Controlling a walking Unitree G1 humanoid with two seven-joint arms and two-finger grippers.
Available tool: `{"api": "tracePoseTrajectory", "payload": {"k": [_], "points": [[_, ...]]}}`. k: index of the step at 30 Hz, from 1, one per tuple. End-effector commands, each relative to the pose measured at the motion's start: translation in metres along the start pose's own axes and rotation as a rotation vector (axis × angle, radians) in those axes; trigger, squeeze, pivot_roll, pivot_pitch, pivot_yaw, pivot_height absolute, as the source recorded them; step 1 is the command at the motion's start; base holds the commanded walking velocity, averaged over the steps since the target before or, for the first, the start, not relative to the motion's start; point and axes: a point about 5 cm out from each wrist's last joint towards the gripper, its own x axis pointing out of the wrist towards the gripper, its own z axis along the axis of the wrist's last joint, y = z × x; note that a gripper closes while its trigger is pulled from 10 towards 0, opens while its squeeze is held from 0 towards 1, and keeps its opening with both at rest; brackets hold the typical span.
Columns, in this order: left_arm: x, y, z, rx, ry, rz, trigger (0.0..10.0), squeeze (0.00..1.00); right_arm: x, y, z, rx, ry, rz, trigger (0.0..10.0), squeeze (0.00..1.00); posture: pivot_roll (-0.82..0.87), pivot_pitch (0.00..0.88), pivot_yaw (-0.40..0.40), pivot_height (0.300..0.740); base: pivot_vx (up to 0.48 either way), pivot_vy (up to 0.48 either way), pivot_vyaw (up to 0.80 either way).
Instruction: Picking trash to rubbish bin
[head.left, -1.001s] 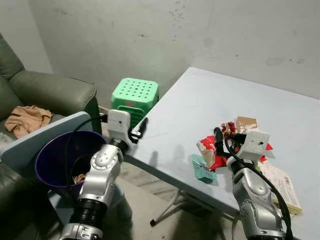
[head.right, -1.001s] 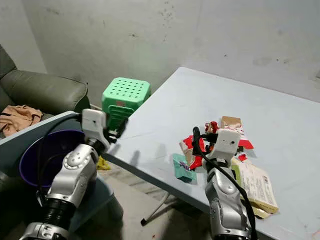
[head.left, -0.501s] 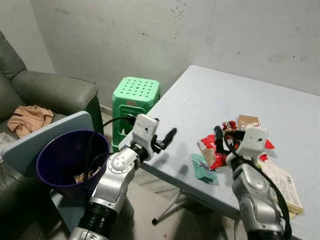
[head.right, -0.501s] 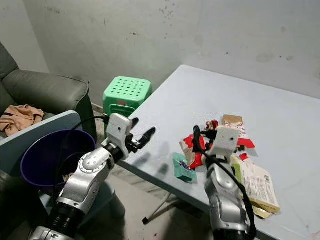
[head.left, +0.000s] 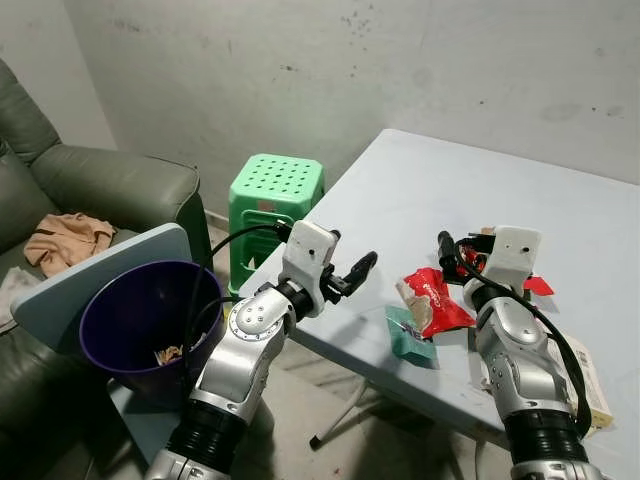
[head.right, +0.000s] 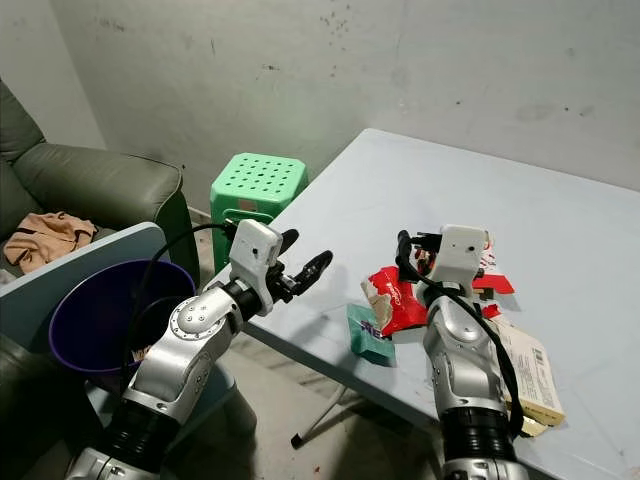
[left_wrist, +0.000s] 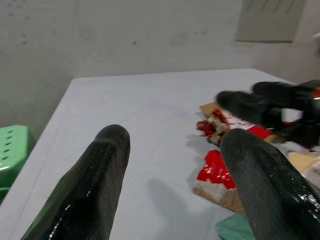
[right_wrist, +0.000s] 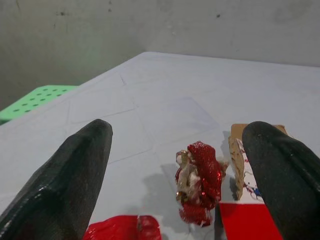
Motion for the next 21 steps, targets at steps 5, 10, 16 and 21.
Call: {"api": "tracePoseTrajectory", "payload": {"k": [5, 10, 16, 21], "points": [[-0.005, -0.002, 0.004, -0.013, 0.003, -0.023, 10.0, 0.0, 0.005, -0.007, -0.001, -0.028, 0.001, 0.009, 10.0, 0.0, -0.06, 0.0, -0.023, 0.74, 0.0, 0.0, 0.0], [-0.01, -0.006, 0.007, -0.029, -0.004, -0.046, 10.0, 0.0, 0.008, -0.009, -0.004, -0.055, 0.022, 0.006, 10.0, 0.0, -0.05, 0.0, -0.03, 0.74, 0.0, 0.0, 0.0], [-0.016, -0.011, 0.013, -0.05, -0.012, -0.063, 10.0, 0.0, 0.012, -0.01, -0.004, -0.09, 0.033, 0.023, 10.0, 0.0, -0.04, 0.028, -0.035, 0.74, 0.0, 0.0, 0.0], [-0.023, -0.015, 0.018, -0.075, -0.013, -0.071, 10.0, 0.0, 0.02, -0.012, -0.001, -0.104, 0.037, 0.034, 10.0, 0.0, -0.03, 0.056, -0.034, 0.74, 0.0, 0.0, 0.0]]}}
